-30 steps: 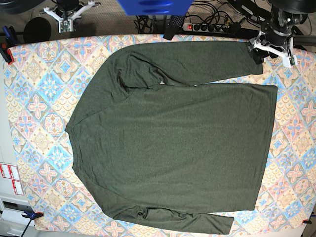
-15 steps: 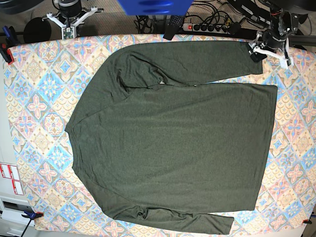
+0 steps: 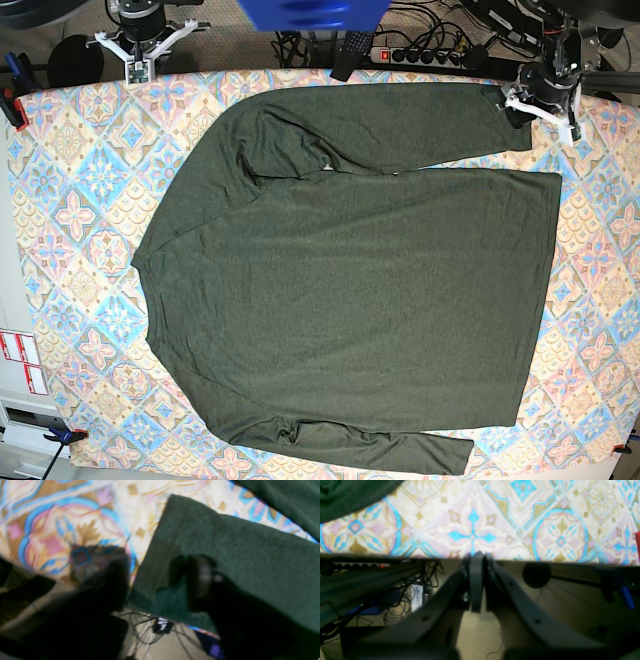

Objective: Fold the T-shirt properly
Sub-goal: 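Move the left gripper down and grasp the shirt's shoulder corner, then lower the right gripper and grasp the shirt's other shoulder corner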

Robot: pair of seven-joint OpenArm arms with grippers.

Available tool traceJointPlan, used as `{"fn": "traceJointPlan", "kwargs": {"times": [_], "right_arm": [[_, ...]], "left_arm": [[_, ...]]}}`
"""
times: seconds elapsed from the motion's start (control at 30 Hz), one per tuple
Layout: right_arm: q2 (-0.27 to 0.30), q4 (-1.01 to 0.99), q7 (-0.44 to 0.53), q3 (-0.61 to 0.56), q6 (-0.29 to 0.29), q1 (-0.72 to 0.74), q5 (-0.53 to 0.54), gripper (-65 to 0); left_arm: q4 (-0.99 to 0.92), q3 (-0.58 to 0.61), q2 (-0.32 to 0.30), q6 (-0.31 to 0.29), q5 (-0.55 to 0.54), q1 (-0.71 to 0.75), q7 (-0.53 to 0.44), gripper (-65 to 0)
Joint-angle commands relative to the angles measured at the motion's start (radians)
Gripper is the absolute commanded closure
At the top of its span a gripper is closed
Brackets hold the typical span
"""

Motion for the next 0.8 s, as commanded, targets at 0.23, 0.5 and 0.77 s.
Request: {"fn": "traceJointPlan", "kwargs": {"times": [0.23, 0.5, 0.77], "right_arm": [[0.004, 0.014, 0.017, 0.004, -0.006, -0.013, -0.004, 0.0], [0.004, 0.014, 0.017, 0.004, -0.006, 0.019, -0.004, -0.2], [0.007, 0.012, 0.017, -0.114, -0.006, 0.061, -0.003, -0.4]], "left_arm": [[0.007, 0.037, 0.010, -0.035, -0.037, 0.013, 0.050, -21.4], [0.007, 0.031, 0.010, -0.149, -0.037, 0.024, 0.049, -2.4], [0.007, 0.003, 0.010, -0.149, -0.037, 0.022, 0.049, 0.0]]}}
